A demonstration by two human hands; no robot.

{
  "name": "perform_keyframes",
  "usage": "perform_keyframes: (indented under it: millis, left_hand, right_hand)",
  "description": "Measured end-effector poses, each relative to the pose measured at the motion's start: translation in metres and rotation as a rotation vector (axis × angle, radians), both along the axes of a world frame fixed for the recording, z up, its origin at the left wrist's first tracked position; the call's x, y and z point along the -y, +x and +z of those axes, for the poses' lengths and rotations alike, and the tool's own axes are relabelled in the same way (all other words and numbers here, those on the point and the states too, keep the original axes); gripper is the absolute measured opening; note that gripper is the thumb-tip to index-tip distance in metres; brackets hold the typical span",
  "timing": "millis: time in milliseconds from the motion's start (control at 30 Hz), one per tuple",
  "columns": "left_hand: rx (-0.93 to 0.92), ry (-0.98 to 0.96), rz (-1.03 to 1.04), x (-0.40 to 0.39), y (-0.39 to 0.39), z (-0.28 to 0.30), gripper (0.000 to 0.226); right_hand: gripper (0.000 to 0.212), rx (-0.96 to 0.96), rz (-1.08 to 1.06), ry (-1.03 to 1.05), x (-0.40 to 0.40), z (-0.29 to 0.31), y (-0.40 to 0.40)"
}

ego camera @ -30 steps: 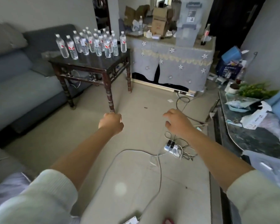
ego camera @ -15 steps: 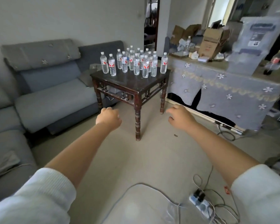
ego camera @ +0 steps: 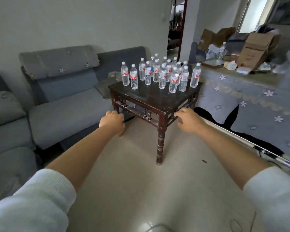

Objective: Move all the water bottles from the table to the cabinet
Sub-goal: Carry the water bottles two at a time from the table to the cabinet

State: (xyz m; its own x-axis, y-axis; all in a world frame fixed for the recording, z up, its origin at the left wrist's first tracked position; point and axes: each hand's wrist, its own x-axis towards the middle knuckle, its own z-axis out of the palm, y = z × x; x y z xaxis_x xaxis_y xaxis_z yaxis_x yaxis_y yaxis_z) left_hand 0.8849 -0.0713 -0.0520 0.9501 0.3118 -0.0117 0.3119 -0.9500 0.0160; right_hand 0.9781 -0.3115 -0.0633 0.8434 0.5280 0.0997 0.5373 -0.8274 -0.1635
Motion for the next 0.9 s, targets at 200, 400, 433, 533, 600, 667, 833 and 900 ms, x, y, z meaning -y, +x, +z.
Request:
perform_keyframes:
  millis: [200,400,433,533,600,667,833,900]
  left_hand:
    - [0.028,-0.016,-0.016,-0.083,0.082,0.018,0.037]
    - [0.022,-0.040,-0.023,-0.130,0.154,0.015,0.036]
    - [0.021,-0.043,-0.019,-0.139,0.170,0.014,0.036]
    - [0.030,-0.050,-0.003,-0.163,0.216,0.011,0.036]
    - [0.049,-0.052,0.012,-0.178,0.246,0.011,0.037]
    - [0.057,-0.047,0.033,-0.197,0.284,0.010,0.037]
    - [0.062,-0.027,0.064,-0.243,0.365,0.022,0.035]
    - [0.085,-0.015,0.083,-0.266,0.401,0.028,0.035]
  right_hand:
    - [0.041,0.014,-0.010,0.003,-0.077,0.027,0.090]
    - [0.041,0.019,0.028,-0.003,-0.140,0.027,0.162]
    - [0.040,0.022,0.045,-0.020,-0.153,0.025,0.178]
    - [0.040,0.028,0.104,-0.060,-0.187,0.022,0.222]
    - [0.041,0.035,0.124,-0.049,-0.207,0.024,0.255]
    - [0.041,0.028,0.144,-0.038,-0.229,0.025,0.297]
    - [0.039,0.018,0.169,-0.027,-0.275,0.044,0.390]
    - [0.037,0.035,0.168,-0.022,-0.296,0.054,0.432]
